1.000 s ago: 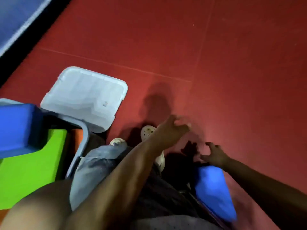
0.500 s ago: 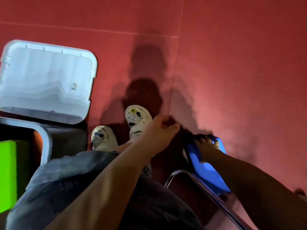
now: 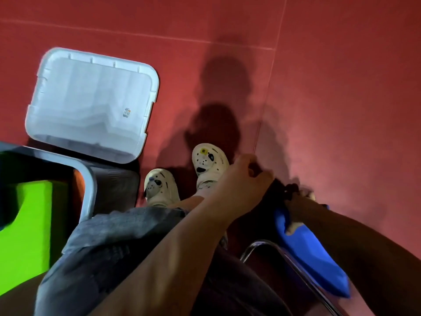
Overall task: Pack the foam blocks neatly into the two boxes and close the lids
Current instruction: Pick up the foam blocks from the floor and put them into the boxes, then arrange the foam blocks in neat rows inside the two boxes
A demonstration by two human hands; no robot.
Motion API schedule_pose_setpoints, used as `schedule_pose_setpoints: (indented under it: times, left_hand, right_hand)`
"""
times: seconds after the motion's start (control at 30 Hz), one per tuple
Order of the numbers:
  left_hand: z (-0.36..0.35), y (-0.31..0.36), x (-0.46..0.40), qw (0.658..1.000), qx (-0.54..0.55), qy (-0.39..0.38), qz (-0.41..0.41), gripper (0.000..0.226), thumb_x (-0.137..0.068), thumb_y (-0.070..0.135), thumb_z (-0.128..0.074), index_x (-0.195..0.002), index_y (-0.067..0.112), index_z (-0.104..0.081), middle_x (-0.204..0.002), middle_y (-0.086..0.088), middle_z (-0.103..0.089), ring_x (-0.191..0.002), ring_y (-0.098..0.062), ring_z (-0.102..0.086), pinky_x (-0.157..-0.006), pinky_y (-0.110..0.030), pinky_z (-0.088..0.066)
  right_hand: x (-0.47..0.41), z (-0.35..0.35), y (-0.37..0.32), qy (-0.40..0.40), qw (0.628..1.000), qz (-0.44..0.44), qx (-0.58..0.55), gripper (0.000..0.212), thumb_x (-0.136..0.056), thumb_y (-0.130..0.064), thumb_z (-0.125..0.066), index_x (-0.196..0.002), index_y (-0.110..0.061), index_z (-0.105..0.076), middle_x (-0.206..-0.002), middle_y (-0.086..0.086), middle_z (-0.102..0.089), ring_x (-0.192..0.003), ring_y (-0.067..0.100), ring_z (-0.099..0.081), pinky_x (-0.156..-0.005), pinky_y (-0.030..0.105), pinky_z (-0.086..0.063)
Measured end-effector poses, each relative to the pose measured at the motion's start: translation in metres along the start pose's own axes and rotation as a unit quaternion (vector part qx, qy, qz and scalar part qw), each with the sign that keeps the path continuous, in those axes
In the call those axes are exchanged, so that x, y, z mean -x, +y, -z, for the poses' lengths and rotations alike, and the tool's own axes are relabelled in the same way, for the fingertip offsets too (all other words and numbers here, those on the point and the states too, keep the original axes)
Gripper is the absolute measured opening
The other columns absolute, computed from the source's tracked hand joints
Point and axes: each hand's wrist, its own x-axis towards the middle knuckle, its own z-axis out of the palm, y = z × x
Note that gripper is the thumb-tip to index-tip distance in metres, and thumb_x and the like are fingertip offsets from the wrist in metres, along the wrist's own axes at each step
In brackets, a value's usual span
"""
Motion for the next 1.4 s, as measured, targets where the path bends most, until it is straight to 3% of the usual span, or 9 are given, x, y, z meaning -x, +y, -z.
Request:
schedule_pose_setpoints:
  times: [0.13, 0.3, 0.37, 0.47, 0.73, 0.87, 1.0, 1.17, 1.4]
  left_hand:
    - [0.009, 0.007, 0.004, 0.999, -0.003, 0.032, 0.001, 0.045, -0.092, 0.037, -0.056, -0.132, 0.021, -0.045, -0.111, 0.001, -0.059, -0.089, -0.019, -0.06, -0.071, -0.025, -0.043]
    - [0.02, 0.013, 0.032, 0.994, 0.059, 0.093, -0.007, 0.016, -0.094, 0.023, -0.056, -0.108, 0.021, -0.051, -0.08, 0.009, -0.05, -0.06, -0.001, -0.053, -0.051, -0.013, -0.041]
    - [0.026, 0.015, 0.052, 0.99, 0.073, 0.119, -0.02, 0.016, -0.093, 0.022, -0.057, -0.108, 0.02, -0.052, -0.086, 0.002, -0.058, -0.062, 0.001, -0.06, -0.054, -0.015, -0.045]
    - [0.039, 0.018, 0.085, 0.982, 0.071, 0.169, -0.053, 0.043, -0.091, 0.029, -0.059, -0.131, 0.018, -0.048, -0.103, -0.004, -0.063, -0.088, -0.02, -0.063, -0.076, -0.027, -0.049]
    - [0.097, 0.0, 0.239, 0.917, 0.127, 0.341, -0.163, 0.039, -0.093, 0.031, -0.056, -0.129, 0.025, -0.044, -0.1, -0.001, -0.064, -0.097, -0.025, -0.064, -0.087, -0.036, -0.048]
    - [0.114, -0.053, 0.333, 0.843, 0.189, 0.461, -0.202, 0.037, -0.093, 0.024, -0.058, -0.129, 0.022, -0.048, -0.095, 0.004, -0.064, -0.088, -0.015, -0.062, -0.08, -0.031, -0.046]
    - [0.106, -0.134, 0.408, 0.774, 0.26, 0.55, -0.178, 0.035, -0.094, 0.018, -0.056, -0.128, 0.022, -0.046, -0.092, 0.003, -0.062, -0.087, -0.016, -0.061, -0.071, -0.029, -0.044]
    - [0.078, -0.231, 0.476, 0.646, 0.379, 0.65, -0.13, 0.032, -0.096, 0.019, -0.054, -0.127, 0.022, -0.046, -0.097, 0.004, -0.063, -0.087, -0.015, -0.064, -0.073, -0.029, -0.046]
    - [-0.02, -0.331, 0.516, 0.446, 0.525, 0.724, -0.014, 0.034, -0.093, 0.021, -0.059, -0.125, 0.02, -0.049, -0.109, -0.005, -0.063, -0.08, -0.015, -0.064, -0.065, -0.026, -0.048]
  right_hand:
    - [0.022, 0.013, 0.002, 0.012, 0.999, -0.017, -0.048, 0.097, -0.06, -0.055, -0.078, -0.138, -0.011, -0.039, -0.141, 0.015, -0.032, -0.128, 0.034, -0.032, -0.096, 0.041, -0.04]
    - [0.058, 0.038, 0.016, 0.019, 0.987, -0.016, -0.158, 0.13, -0.059, -0.044, -0.082, -0.15, -0.005, 0.002, -0.138, 0.016, -0.048, -0.121, 0.027, -0.052, -0.097, 0.032, -0.046]
    - [0.077, 0.054, 0.017, 0.099, 0.985, -0.006, -0.143, 0.119, -0.061, -0.046, -0.078, -0.149, -0.012, -0.006, -0.131, 0.011, -0.053, -0.116, 0.028, -0.055, -0.094, 0.035, -0.045]
    - [0.118, 0.092, 0.007, 0.242, 0.964, 0.022, -0.11, 0.111, -0.068, -0.055, -0.069, -0.149, -0.031, 0.003, -0.135, 0.013, -0.041, -0.121, 0.034, -0.048, -0.096, 0.04, -0.041]
    - [0.268, 0.189, -0.055, 0.514, 0.82, 0.137, -0.21, 0.097, -0.065, -0.039, -0.073, -0.145, -0.036, -0.019, -0.125, 0.007, -0.041, -0.115, 0.033, -0.05, -0.092, 0.042, -0.045]
    - [0.352, 0.215, -0.106, 0.618, 0.675, 0.293, -0.278, 0.094, -0.06, -0.028, -0.083, -0.14, -0.025, -0.033, -0.128, 0.012, -0.045, -0.117, 0.036, -0.048, -0.097, 0.045, -0.043]
    - [0.421, 0.22, -0.166, 0.62, 0.54, 0.44, -0.36, 0.093, -0.059, -0.013, -0.088, -0.135, -0.013, -0.034, -0.135, 0.013, -0.043, -0.124, 0.03, -0.044, -0.1, 0.039, -0.037]
    - [0.478, 0.189, -0.267, 0.508, 0.54, 0.589, -0.322, 0.103, -0.046, -0.048, -0.081, -0.132, -0.025, -0.029, -0.131, -0.003, -0.041, -0.116, 0.014, -0.043, -0.095, 0.032, -0.037]
    - [0.483, 0.116, -0.402, 0.37, 0.587, 0.692, -0.2, 0.095, -0.062, -0.016, -0.087, -0.137, -0.017, -0.029, -0.139, 0.005, -0.04, -0.125, 0.024, -0.042, -0.096, 0.029, -0.033]
